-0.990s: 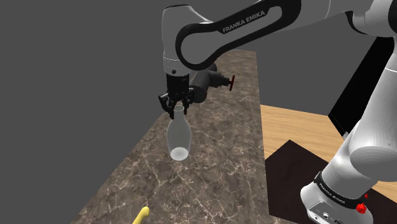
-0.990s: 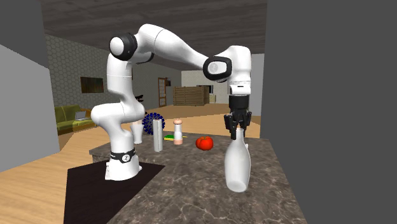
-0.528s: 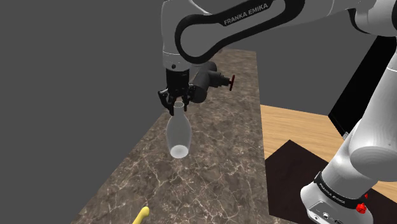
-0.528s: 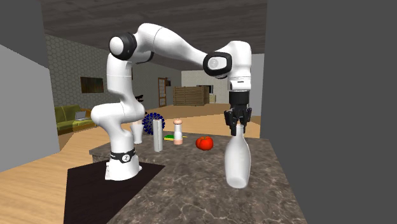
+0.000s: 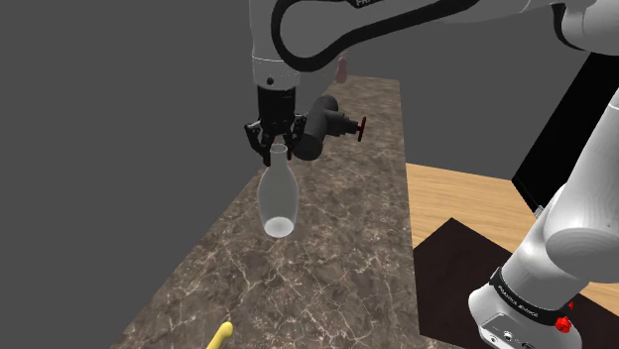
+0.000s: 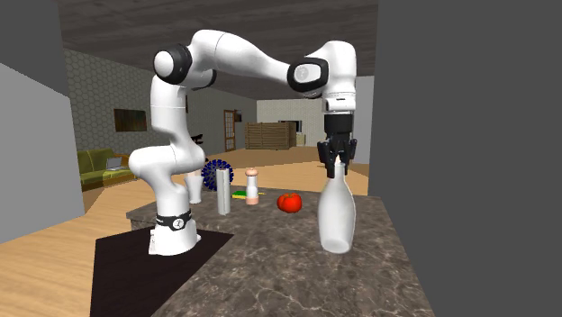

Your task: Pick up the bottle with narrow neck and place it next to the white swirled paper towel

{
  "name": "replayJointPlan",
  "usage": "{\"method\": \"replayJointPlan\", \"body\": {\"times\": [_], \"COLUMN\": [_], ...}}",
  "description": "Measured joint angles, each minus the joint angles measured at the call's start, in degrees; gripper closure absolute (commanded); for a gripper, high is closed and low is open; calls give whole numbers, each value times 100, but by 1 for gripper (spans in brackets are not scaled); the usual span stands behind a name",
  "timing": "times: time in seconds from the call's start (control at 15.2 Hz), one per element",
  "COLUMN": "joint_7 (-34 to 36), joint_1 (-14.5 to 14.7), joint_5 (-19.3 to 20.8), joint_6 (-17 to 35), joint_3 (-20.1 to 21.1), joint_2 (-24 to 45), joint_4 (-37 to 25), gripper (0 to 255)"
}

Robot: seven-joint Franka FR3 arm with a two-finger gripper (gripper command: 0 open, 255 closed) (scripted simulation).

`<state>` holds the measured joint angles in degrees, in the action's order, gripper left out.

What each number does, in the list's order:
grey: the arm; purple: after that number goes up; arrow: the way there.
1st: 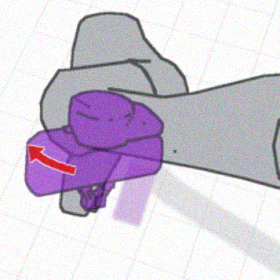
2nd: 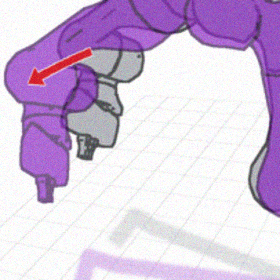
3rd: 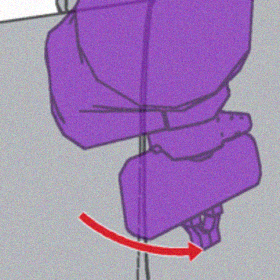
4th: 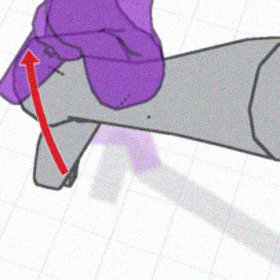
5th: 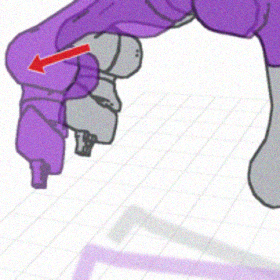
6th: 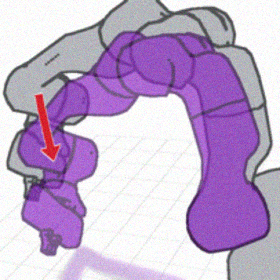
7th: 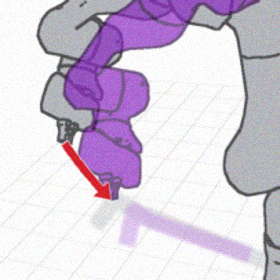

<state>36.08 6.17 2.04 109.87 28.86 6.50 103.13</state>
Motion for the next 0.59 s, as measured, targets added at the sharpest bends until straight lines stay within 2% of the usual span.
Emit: {"method": "replayJointPlan", "body": {"times": [0.59], "joint_7": [-16], "joint_1": [4], "joint_5": [-23], "joint_6": [-683], "joint_3": [7], "joint_2": [-35], "joint_4": [-652], "gripper": [255]}}
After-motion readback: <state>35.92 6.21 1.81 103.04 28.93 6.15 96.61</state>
